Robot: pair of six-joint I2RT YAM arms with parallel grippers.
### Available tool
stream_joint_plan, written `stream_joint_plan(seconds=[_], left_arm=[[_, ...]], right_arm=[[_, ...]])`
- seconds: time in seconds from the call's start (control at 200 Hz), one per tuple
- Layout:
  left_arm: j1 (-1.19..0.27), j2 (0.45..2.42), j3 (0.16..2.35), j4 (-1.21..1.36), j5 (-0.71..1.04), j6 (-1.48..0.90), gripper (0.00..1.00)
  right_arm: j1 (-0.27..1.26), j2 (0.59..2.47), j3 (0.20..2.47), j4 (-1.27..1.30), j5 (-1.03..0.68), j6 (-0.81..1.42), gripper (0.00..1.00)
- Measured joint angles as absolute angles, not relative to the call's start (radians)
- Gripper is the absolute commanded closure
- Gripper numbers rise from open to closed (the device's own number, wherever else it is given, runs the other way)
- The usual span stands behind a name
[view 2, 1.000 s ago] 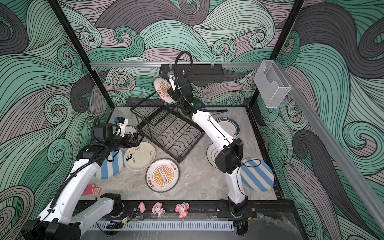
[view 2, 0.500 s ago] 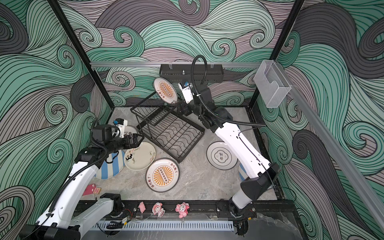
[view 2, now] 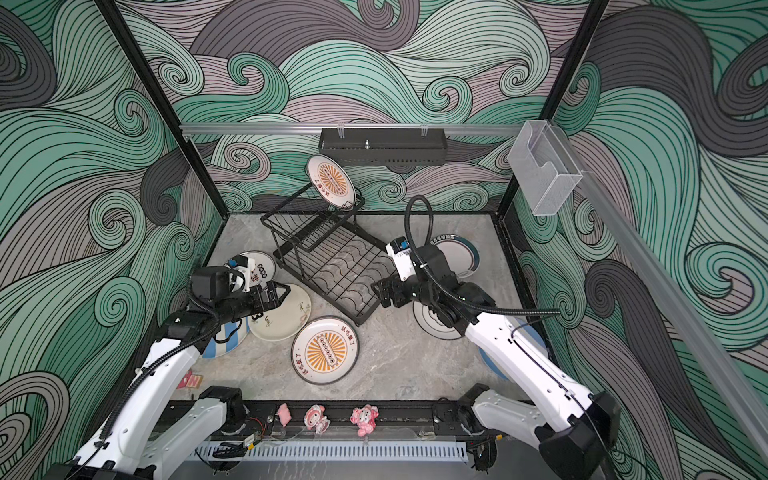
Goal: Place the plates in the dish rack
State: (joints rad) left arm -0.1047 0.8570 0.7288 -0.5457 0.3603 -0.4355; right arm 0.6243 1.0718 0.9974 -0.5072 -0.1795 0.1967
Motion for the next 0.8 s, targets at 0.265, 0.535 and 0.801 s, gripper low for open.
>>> stream_joint_plan(seconds=[0.265,0.535,0.801], left_arm=[[-0.154,0.852,0.617,-0.535,0.346,-0.508,0.01],[-0.186,0.833,0.534,-0.516,0.348,-0.548,0.02],[-0.237,0.846,0.459,-0.486,0.363,-0.577,0.01]], right_arm=[[0.624,1.015,0.684,-0.346,-0.342,0.386,0.12],[0.624,1.015,0.491,-0.170,-0.451,0.558,0.13],[0.625,1.104,0.438,-0.025,-0.517,0.625,0.13]])
